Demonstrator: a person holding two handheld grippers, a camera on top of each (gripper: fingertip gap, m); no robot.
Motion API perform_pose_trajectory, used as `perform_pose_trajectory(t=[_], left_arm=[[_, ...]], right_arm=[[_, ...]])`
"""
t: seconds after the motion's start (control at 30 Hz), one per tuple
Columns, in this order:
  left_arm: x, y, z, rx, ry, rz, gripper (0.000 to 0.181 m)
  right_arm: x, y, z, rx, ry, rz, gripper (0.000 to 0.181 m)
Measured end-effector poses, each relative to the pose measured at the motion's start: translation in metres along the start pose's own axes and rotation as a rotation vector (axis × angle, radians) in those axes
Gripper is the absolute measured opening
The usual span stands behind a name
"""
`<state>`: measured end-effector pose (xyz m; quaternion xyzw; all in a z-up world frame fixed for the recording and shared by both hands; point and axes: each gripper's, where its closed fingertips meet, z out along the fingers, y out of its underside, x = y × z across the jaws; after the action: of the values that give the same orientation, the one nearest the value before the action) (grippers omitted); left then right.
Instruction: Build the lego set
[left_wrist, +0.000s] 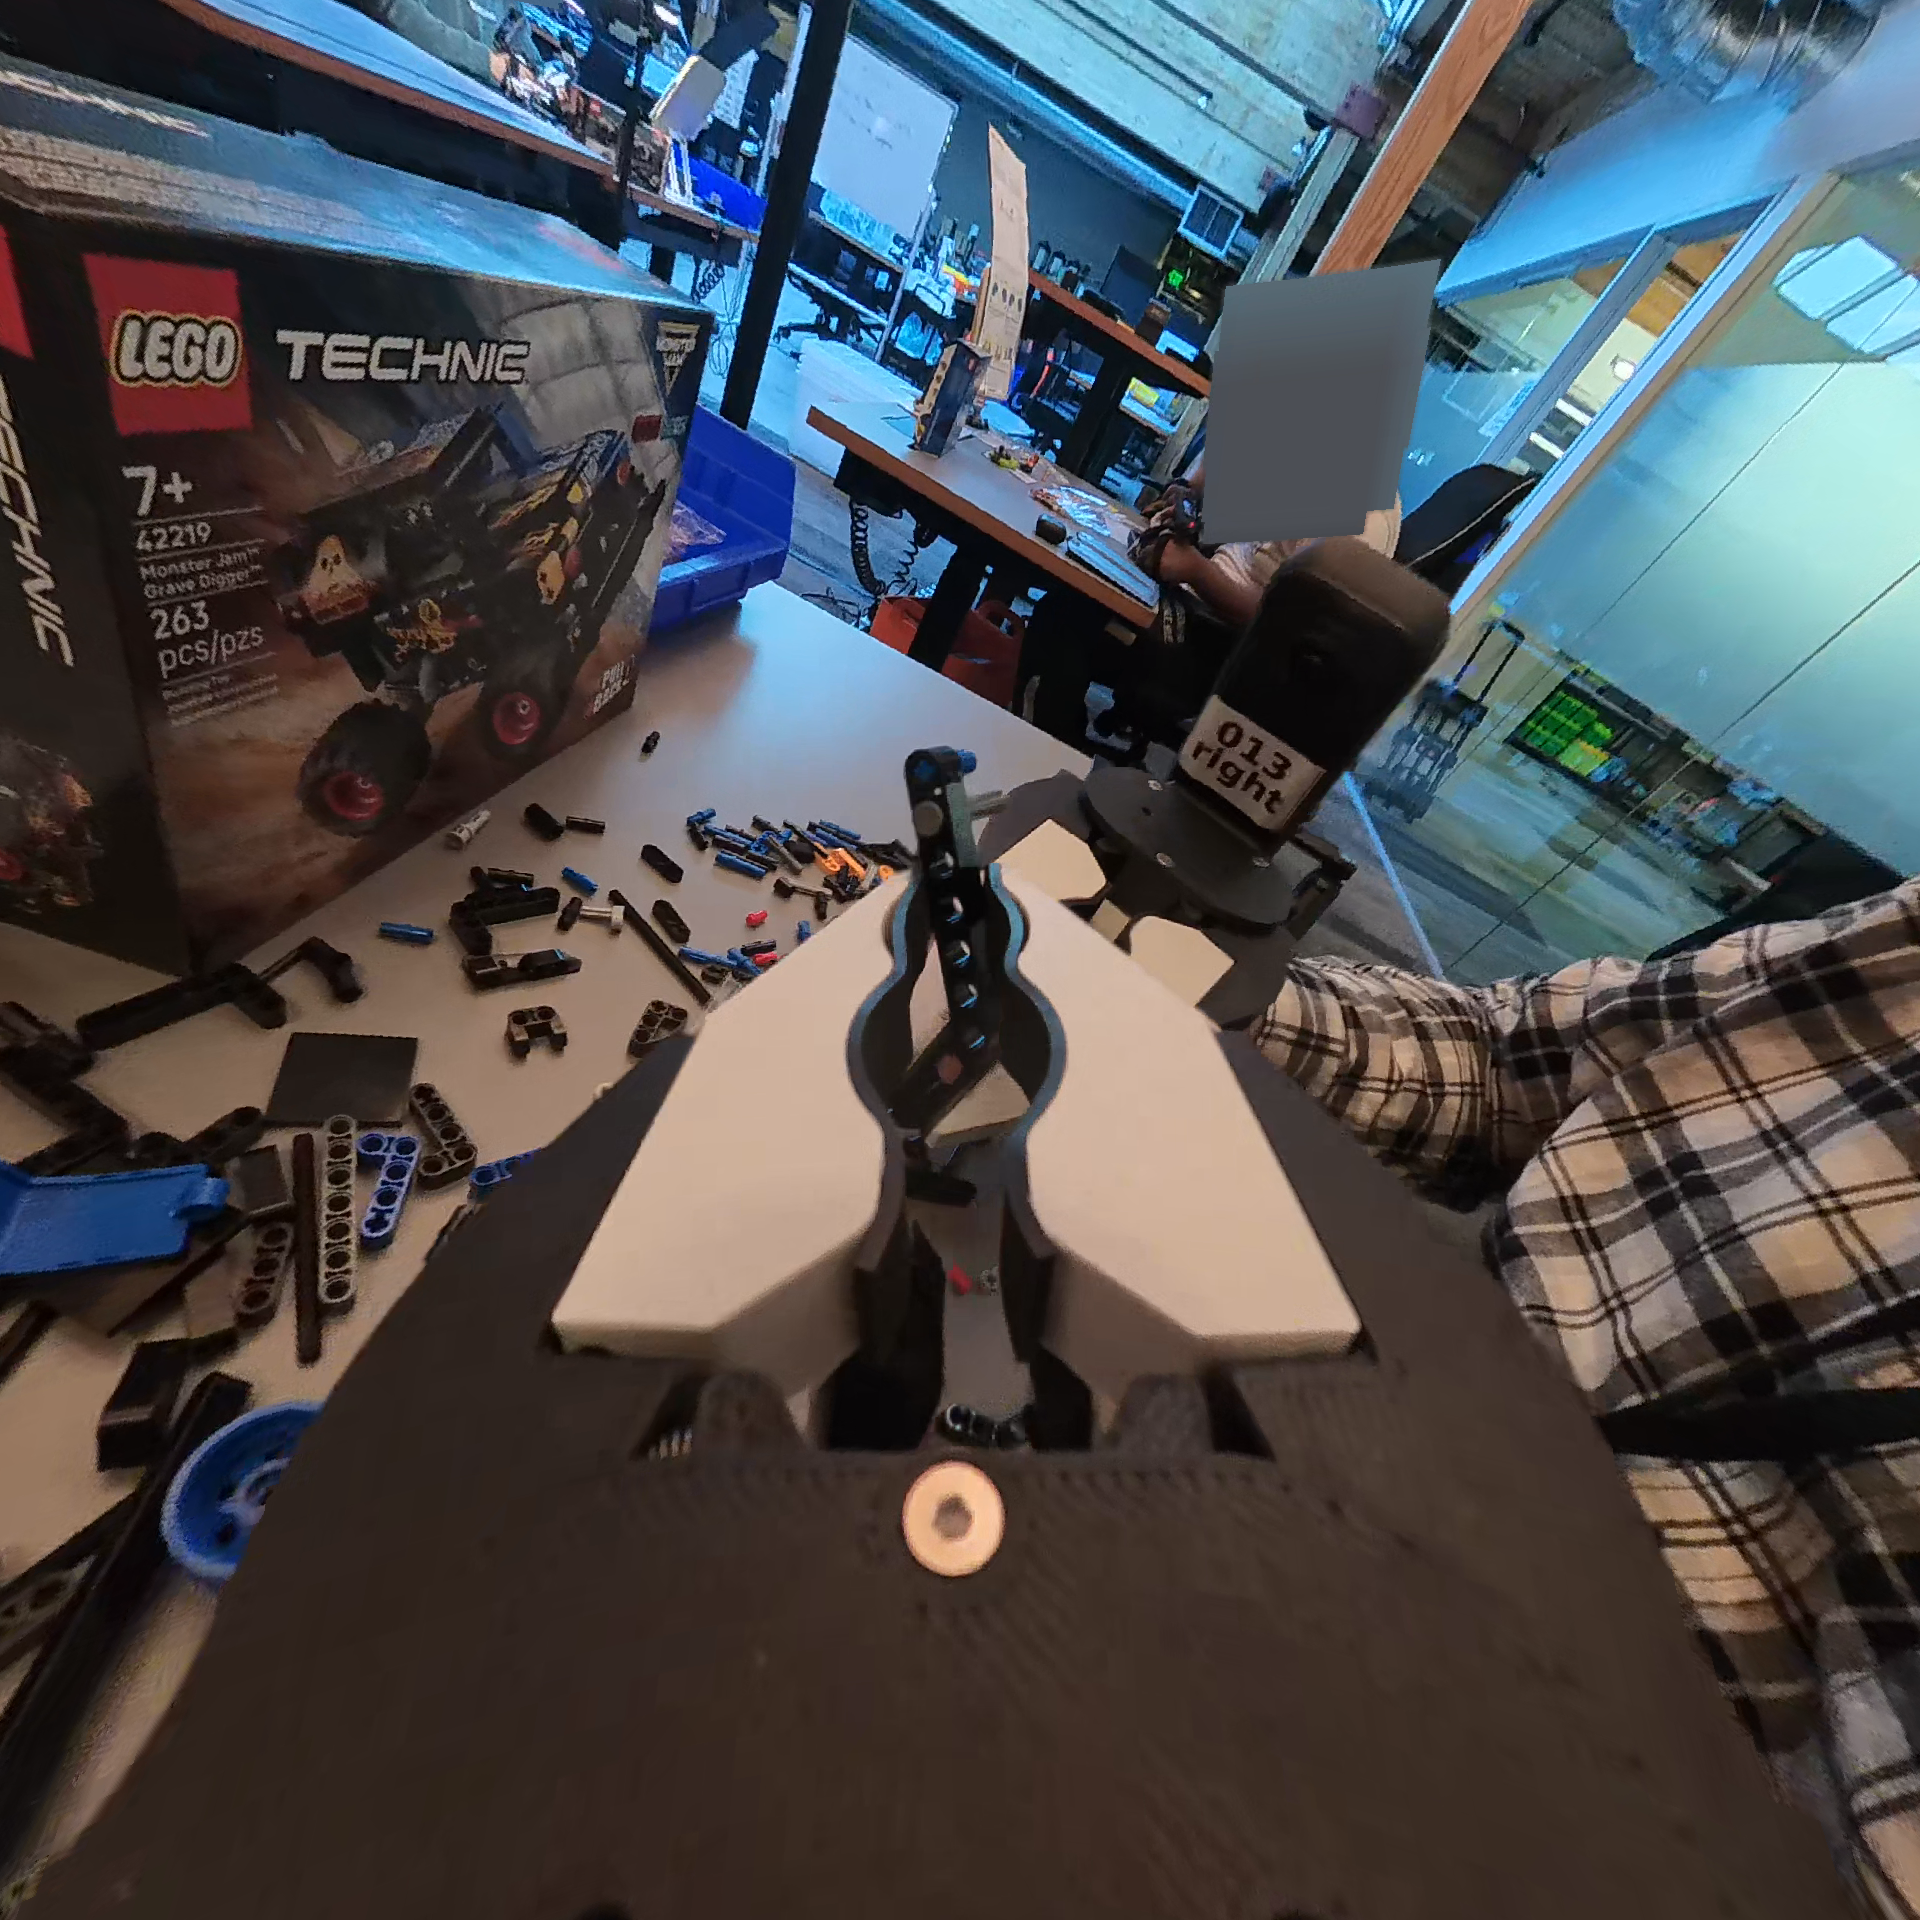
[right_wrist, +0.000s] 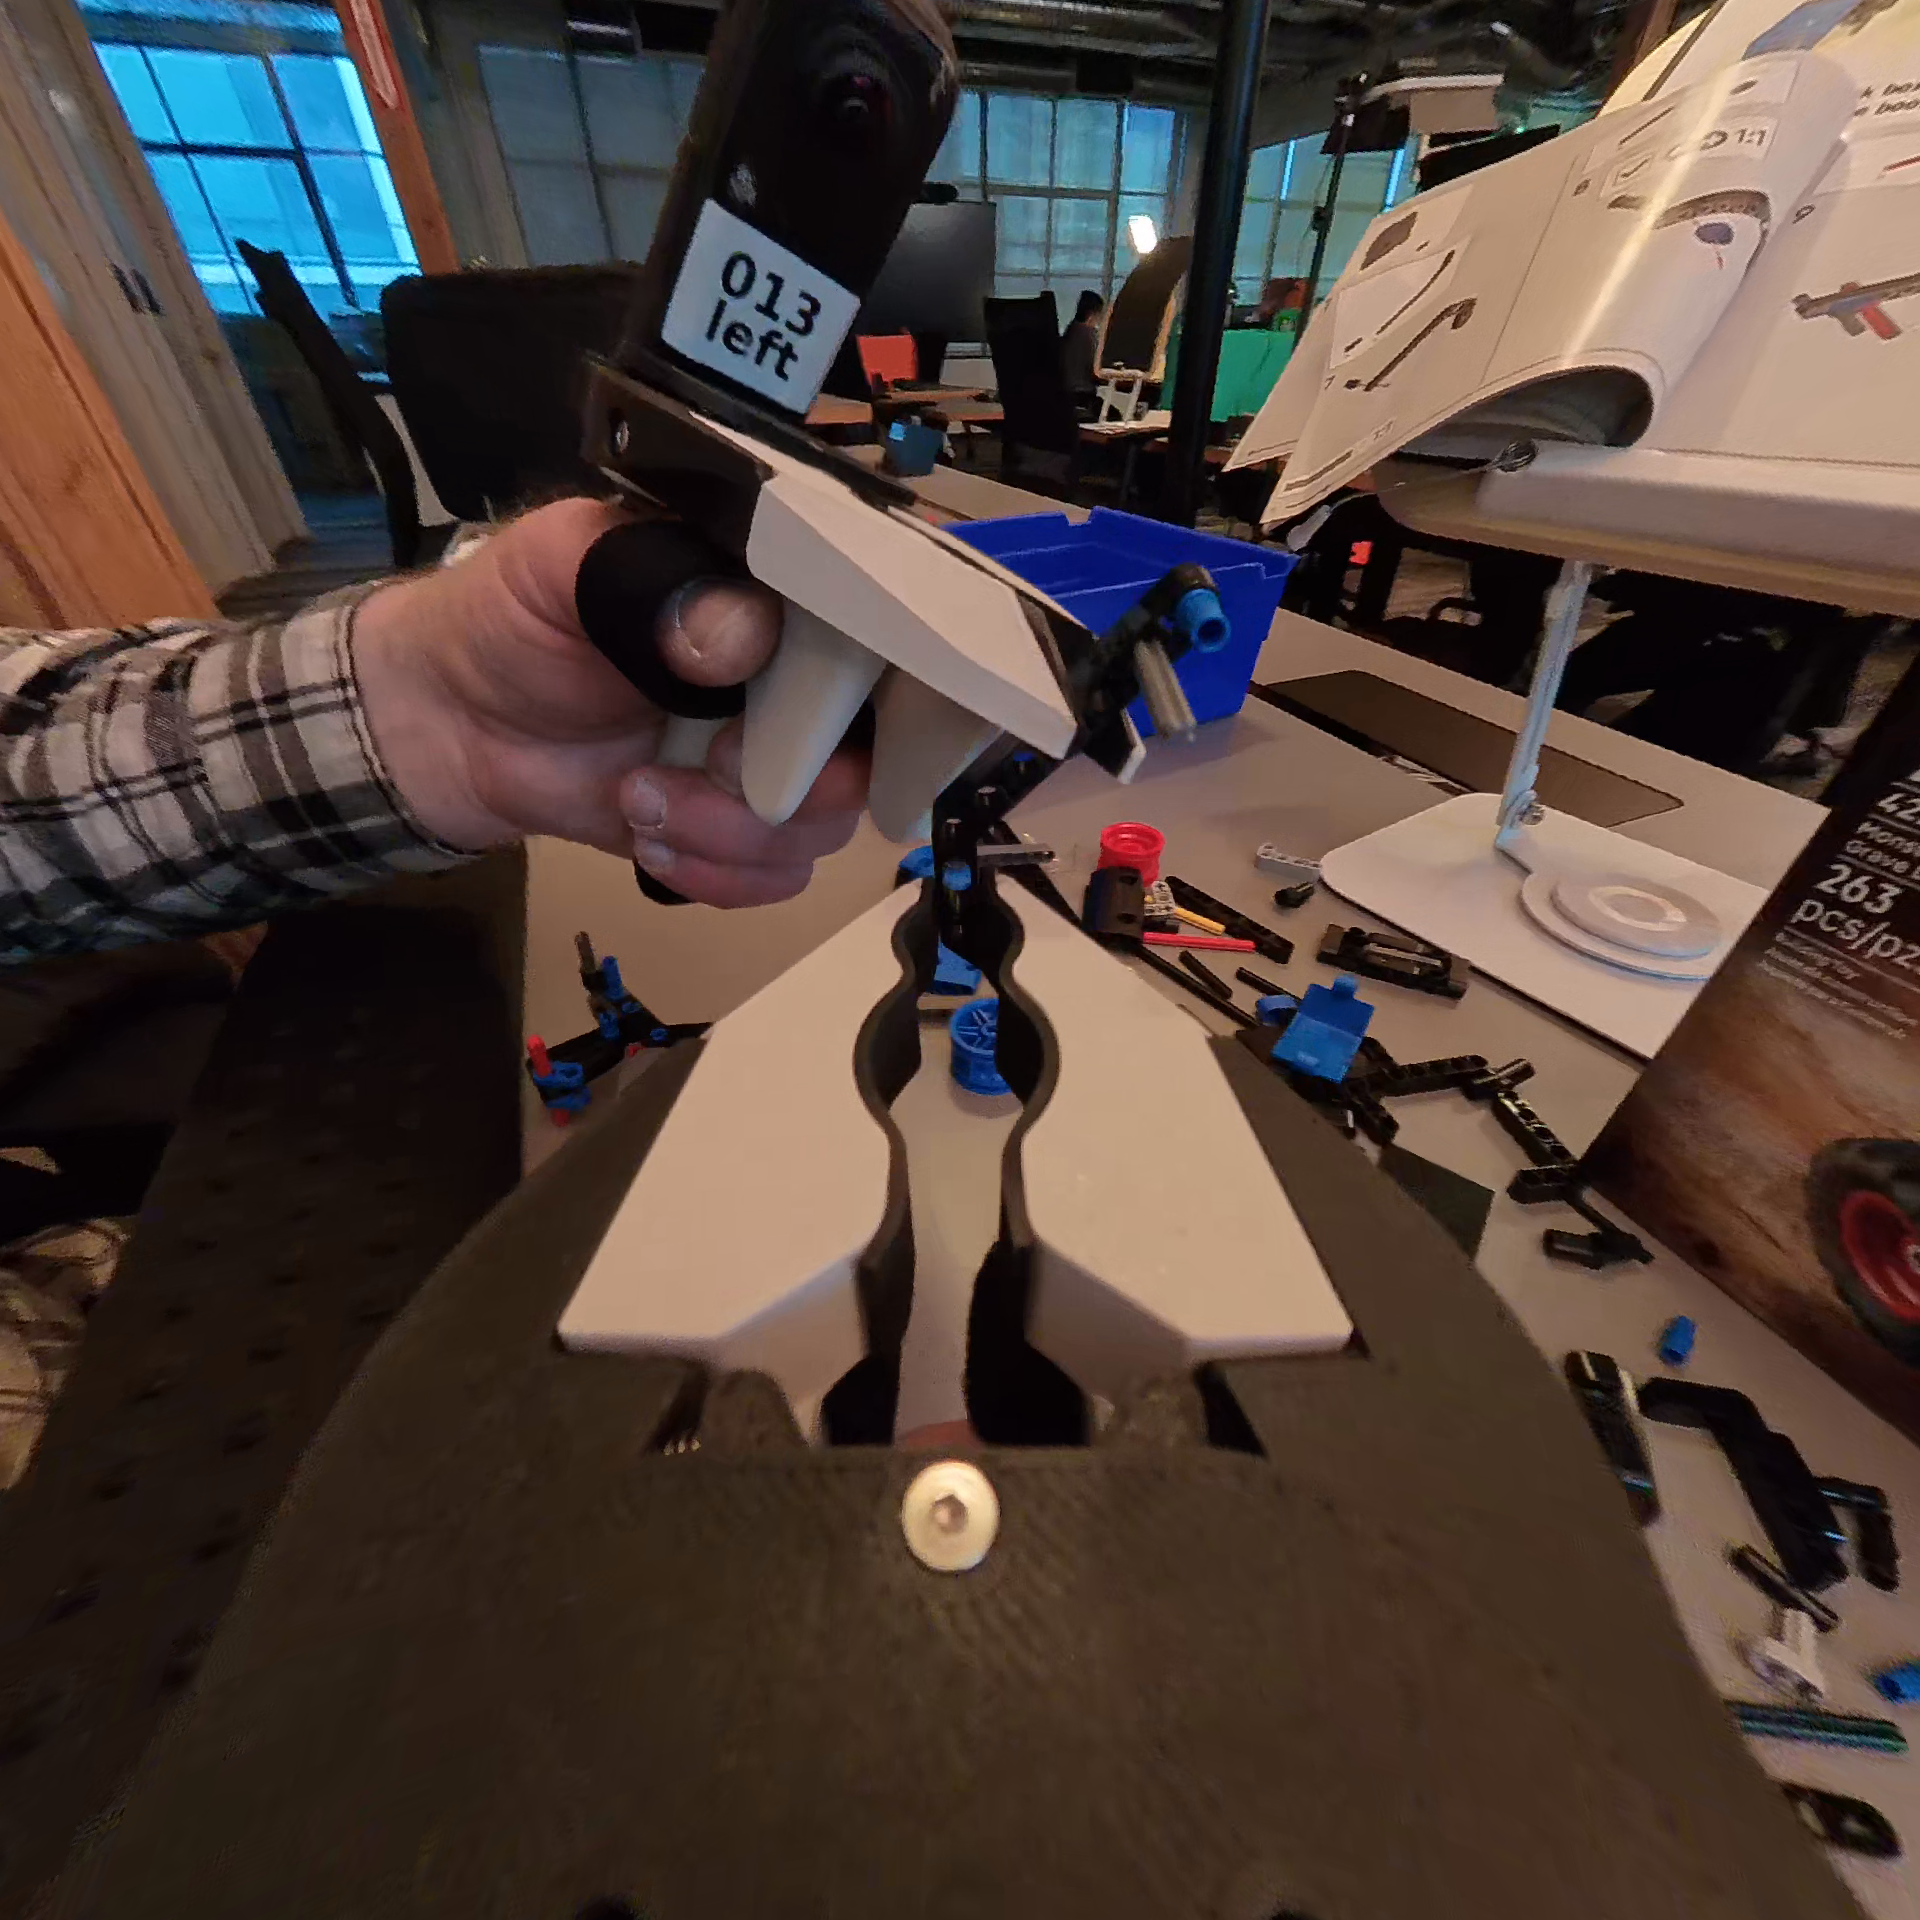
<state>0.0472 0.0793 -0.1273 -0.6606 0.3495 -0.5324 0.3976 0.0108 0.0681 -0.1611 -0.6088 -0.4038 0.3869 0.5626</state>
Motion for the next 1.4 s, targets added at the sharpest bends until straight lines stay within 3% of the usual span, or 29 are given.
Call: perform_pose_trajectory(t=[0.03,0.27,0.4,0.63,0.8,1.0,1.17,1.3,1.4], left_arm=[[0.001,-0.001,0.000,0.009,0.007,-0.015,0.007],[0.019,-0.003,-0.002,0.045,0.124,0.002,0.018],[0.020,-0.005,-0.012,0.047,0.097,0.079,0.027],[0.020,-0.011,-0.031,0.072,0.108,0.229,0.040],[0.025,-0.004,-0.035,0.000,-0.002,0.586,0.039],[0.027,0.026,-0.026,-0.249,-0.100,0.979,0.053],[0.036,0.023,-0.021,-0.304,-0.222,1.354,0.052],[0.045,0.029,-0.012,-0.301,-0.278,1.602,0.045],[0.047,0.035,-0.007,-0.309,-0.309,1.738,0.022]], right_arm=[[-0.001,-0.001,-0.001,0.008,-0.019,0.021,0.005],[-0.020,-0.015,-0.014,0.087,-0.277,0.239,0.005],[-0.031,-0.022,-0.025,0.105,-0.437,0.314,0.005],[-0.050,-0.020,-0.034,0.077,-0.587,0.339,0.005],[-0.062,-0.011,-0.034,0.031,-0.659,0.353,0.005],[-0.073,-0.006,-0.037,0.000,-0.738,0.367,0.005],[-0.079,-0.007,-0.041,0.002,-0.792,0.390,0.005],[-0.084,-0.004,-0.041,-0.018,-0.823,0.406,0.005],[-0.086,-0.006,-0.042,-0.011,-0.844,0.429,0.005]])
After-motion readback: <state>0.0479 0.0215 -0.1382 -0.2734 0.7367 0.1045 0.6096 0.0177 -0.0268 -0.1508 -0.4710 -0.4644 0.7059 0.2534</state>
